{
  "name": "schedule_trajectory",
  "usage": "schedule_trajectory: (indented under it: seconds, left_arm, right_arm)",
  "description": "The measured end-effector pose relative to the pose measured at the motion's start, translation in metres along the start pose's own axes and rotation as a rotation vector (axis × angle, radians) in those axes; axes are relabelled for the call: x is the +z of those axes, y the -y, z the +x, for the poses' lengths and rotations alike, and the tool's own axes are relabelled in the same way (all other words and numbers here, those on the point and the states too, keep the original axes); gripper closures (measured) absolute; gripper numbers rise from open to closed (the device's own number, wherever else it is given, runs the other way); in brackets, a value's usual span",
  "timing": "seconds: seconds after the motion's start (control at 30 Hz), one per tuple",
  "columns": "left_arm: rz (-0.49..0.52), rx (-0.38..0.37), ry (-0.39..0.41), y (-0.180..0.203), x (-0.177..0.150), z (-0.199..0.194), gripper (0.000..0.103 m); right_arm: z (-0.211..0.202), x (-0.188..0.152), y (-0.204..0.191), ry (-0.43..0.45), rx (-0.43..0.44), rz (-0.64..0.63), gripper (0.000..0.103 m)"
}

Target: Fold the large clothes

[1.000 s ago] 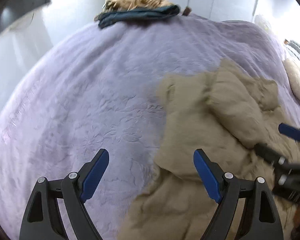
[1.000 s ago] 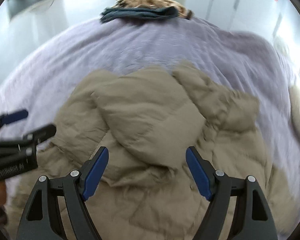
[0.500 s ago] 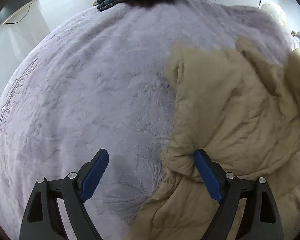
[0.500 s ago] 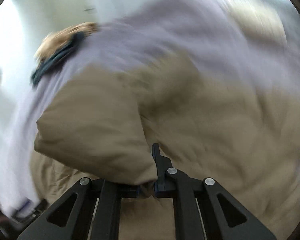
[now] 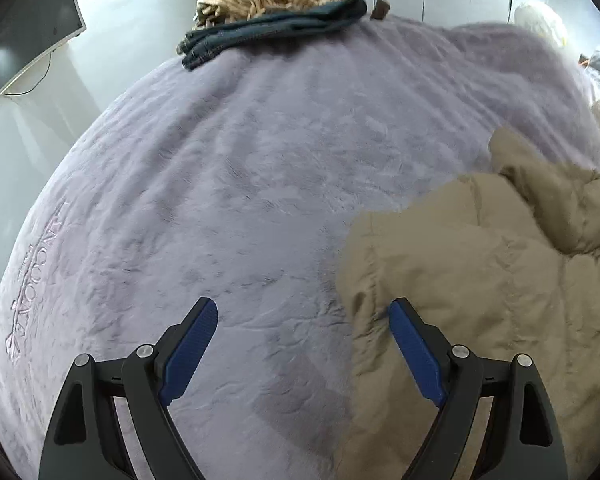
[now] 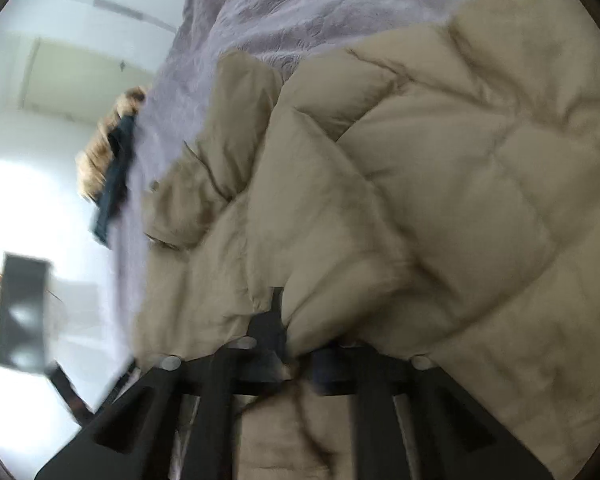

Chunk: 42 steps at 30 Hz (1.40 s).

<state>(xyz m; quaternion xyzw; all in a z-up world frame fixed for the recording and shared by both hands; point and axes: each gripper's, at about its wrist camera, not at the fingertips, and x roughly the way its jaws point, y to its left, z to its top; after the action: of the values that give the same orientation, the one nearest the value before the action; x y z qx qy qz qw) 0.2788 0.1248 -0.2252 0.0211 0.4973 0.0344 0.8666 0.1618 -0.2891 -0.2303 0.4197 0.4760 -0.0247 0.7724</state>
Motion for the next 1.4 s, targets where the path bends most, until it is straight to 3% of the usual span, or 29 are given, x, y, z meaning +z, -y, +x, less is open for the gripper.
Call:
schedule_trajectory:
  seconds: [0.1,0.2,0.27,0.4,0.57,0.7,0.77,0.83,0.87,0.97,1.0,1.03,1.1,1.23,1.3,1.4]
  left_arm:
    - [0.022,-0.031,-0.047,0.022,-0.005,0.011,0.014]
    - [0.055,-0.086,-0.042,0.036,-0.009,-0.001,0.014]
    - [0.059,-0.139,-0.018,0.035,-0.013,-0.015,0.014]
    - [0.152,-0.030,-0.024,0.037,-0.018,0.000,0.014]
    - [0.029,-0.005,-0.090,0.002,-0.013,0.030,0.014]
    - [-0.062,-0.043,-0.082,-0.022,-0.005,0.012,0.014]
    - [-0.072,-0.057,-0.047,-0.029,0.005,0.001,0.014]
    - [-0.067,-0.053,-0.017,-0.030,0.016,-0.006,0.014]
    - [-0.067,-0.062,-0.009,-0.029,0.023,-0.007,0.014]
    - [-0.042,-0.088,-0.008,-0.021,0.038,-0.002,0.014]
    - [-0.028,-0.088,-0.009,-0.014,0.042,0.000,0.014]
    - [-0.005,-0.085,-0.013,-0.007,0.045,0.006,0.014]
    - [0.011,-0.079,-0.038,0.003,0.041,0.011,0.014]
    - [-0.013,-0.055,-0.092,0.007,0.032,0.032,0.014]
    - [-0.023,-0.047,-0.102,0.004,0.030,0.039,0.014]
    - [-0.028,-0.037,-0.109,0.004,0.028,0.046,0.014]
  right_arm:
    - [-0.005,0.003,0.012,0.044,-0.141,-0.073,0.094]
    - [-0.012,0.007,0.040,0.042,-0.134,0.005,0.095]
    - [-0.014,0.008,0.044,0.044,-0.132,-0.008,0.095]
    - [-0.011,0.006,0.039,0.021,-0.131,-0.057,0.094]
    - [0.012,0.001,0.019,-0.012,-0.108,-0.065,0.094]
    - [0.009,0.000,0.017,-0.014,-0.116,-0.079,0.093]
    - [0.000,-0.002,0.014,-0.023,-0.150,-0.104,0.084]
    - [-0.012,-0.003,0.006,-0.014,-0.161,-0.129,0.052]
    - [-0.023,-0.006,0.003,0.001,-0.151,-0.140,0.050]
    - [-0.051,-0.022,-0.018,0.053,-0.097,-0.180,0.051]
    - [-0.055,-0.030,-0.027,0.056,-0.057,-0.206,0.064]
    - [-0.053,-0.039,-0.042,0.036,-0.009,-0.243,0.075]
    - [-0.030,-0.060,-0.083,-0.052,0.107,-0.326,0.077]
    - [0.030,-0.090,-0.141,-0.168,0.246,-0.403,0.079]
    - [0.061,-0.099,-0.150,-0.214,0.245,-0.385,0.079]
    - [0.105,-0.118,-0.144,-0.291,0.169,-0.374,0.080]
